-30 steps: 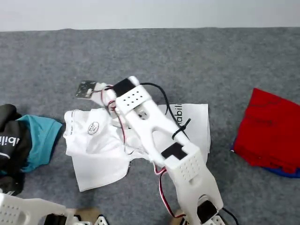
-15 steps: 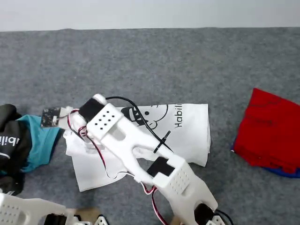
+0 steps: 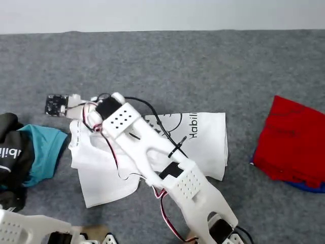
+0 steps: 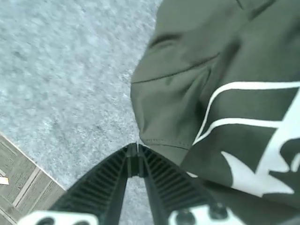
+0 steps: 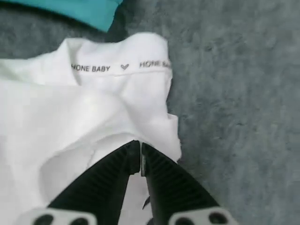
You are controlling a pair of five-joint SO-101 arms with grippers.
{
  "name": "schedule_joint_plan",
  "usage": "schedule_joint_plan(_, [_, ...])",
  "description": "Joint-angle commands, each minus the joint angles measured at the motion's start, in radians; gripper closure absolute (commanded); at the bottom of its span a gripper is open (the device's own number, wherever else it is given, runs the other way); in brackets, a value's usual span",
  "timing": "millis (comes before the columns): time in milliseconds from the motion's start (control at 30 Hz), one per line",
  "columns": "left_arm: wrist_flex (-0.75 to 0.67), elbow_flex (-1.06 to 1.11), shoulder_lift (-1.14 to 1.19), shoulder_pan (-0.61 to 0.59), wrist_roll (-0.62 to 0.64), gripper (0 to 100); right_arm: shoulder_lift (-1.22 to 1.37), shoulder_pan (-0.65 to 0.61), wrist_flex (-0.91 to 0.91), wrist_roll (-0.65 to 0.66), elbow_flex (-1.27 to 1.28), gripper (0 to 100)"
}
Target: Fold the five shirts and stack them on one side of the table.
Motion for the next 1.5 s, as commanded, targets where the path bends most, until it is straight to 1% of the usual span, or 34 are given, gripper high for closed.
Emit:
schedule_joint_plan(0, [-0.017,0.002,-0.009,0.000,-0.005,99,-0.015,0.019,0.128,0.012,-0.181,98.8])
schedule_joint_plan(200, [-0.017,0.002,-0.009,0.008,-0.005,99,-0.018,0.019,0.375,0.011,-0.285,98.8])
schedule_joint_plan(333, [-0.018,0.002,-0.009,0.018,-0.005,99,-0.021,-0.038,0.475,0.003,-0.327,98.8])
schedule_joint_plan(433, [-0.018,0.002,-0.009,0.021,-0.005,99,-0.015,-0.094,0.473,-0.064,-0.328,98.9])
schedule_joint_plan(533, [-0.018,0.002,-0.009,0.029,-0.005,99,0.015,-0.130,0.472,-0.072,-0.313,98.8])
schedule_joint_plan(667, [-0.018,0.002,-0.009,0.034,-0.005,99,0.079,-0.122,0.473,-0.075,-0.308,98.8])
schedule_joint_plan(767, [-0.018,0.001,-0.011,0.034,-0.005,99,0.131,-0.061,0.473,-0.069,-0.308,98.8])
schedule_joint_plan(933, [-0.018,0.001,-0.011,0.029,-0.005,99,0.234,0.097,0.473,-0.063,-0.311,98.8])
schedule_joint_plan(1000, [-0.018,0.001,-0.011,0.029,-0.005,99,0.255,0.148,0.473,-0.035,-0.311,98.8])
schedule_joint_plan(1100, [-0.018,0.001,-0.011,0.029,-0.005,99,0.255,0.188,0.473,-0.020,-0.315,98.8])
schedule_joint_plan(1200, [-0.018,0.001,-0.011,0.032,-0.005,99,0.228,0.183,0.475,-0.023,-0.347,98.8])
schedule_joint_plan(1467, [-0.018,-0.001,-0.011,0.035,-0.005,99,0.084,0.042,0.478,-0.025,-0.376,98.8])
